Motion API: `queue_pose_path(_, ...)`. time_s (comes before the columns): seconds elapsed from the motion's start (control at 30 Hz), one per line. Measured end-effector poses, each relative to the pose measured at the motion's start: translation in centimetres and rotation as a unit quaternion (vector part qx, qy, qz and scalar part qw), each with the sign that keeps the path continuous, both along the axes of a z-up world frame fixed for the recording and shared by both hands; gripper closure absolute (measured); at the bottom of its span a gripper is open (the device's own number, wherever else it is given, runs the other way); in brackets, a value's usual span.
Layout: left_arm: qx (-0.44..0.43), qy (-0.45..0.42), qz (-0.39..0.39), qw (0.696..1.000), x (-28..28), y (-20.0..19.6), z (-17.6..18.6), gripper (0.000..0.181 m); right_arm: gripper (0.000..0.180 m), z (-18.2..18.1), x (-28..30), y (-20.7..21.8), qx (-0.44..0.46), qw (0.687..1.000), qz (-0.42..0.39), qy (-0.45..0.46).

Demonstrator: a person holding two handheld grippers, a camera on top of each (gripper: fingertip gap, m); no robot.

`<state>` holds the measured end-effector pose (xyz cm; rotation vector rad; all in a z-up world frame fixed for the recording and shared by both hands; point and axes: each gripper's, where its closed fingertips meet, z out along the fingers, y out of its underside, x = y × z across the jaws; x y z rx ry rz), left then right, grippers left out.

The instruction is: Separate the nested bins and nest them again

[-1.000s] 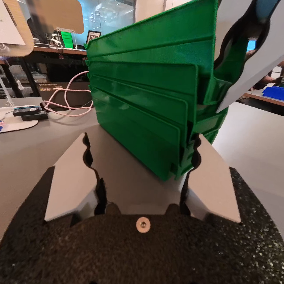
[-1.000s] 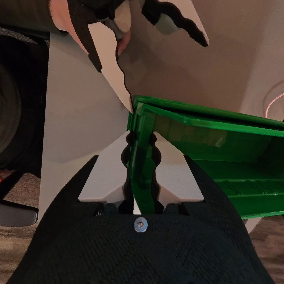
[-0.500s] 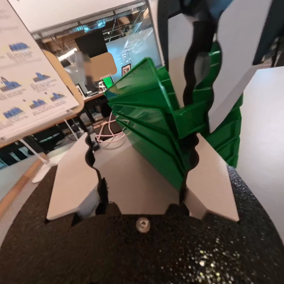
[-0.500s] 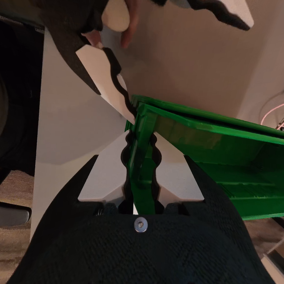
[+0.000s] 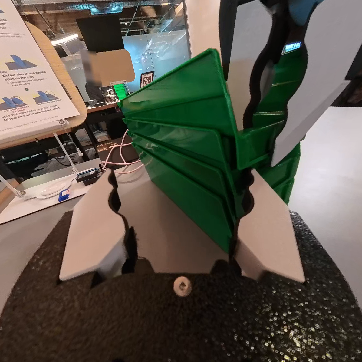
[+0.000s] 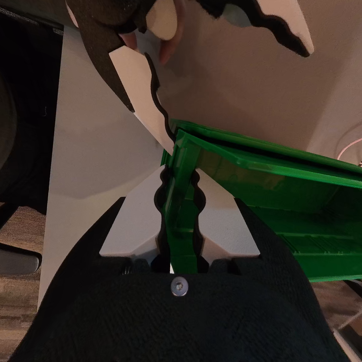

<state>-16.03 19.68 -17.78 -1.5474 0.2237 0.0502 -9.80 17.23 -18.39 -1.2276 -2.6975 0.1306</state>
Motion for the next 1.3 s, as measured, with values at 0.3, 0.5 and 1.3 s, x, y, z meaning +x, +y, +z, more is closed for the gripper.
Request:
queue_pose_path(0.3, -0.014, 0.007, -0.011, 1.0, 0.1, 0.0, -0.8, 0.042, 0.149, 1.6, 0.8, 0.4, -0.026, 0.997, -0.074, -0.015)
queue_pose_path(0.5, 0.037, -0.014, -0.103, 0.994, 1.9, -1.5, 0.8, 0.031, 0.087, 13.4, -4.3, 6.1, -0.047, 0.926, -0.289, 0.238)
queue_pose_path(1.3, 0.082, -0.08, -0.092, 0.989, -0.1, -2.6, 2.2, 0.042, 0.077, 9.0, -5.3, 13.9, 0.01, 0.788, -0.615, 0.026)
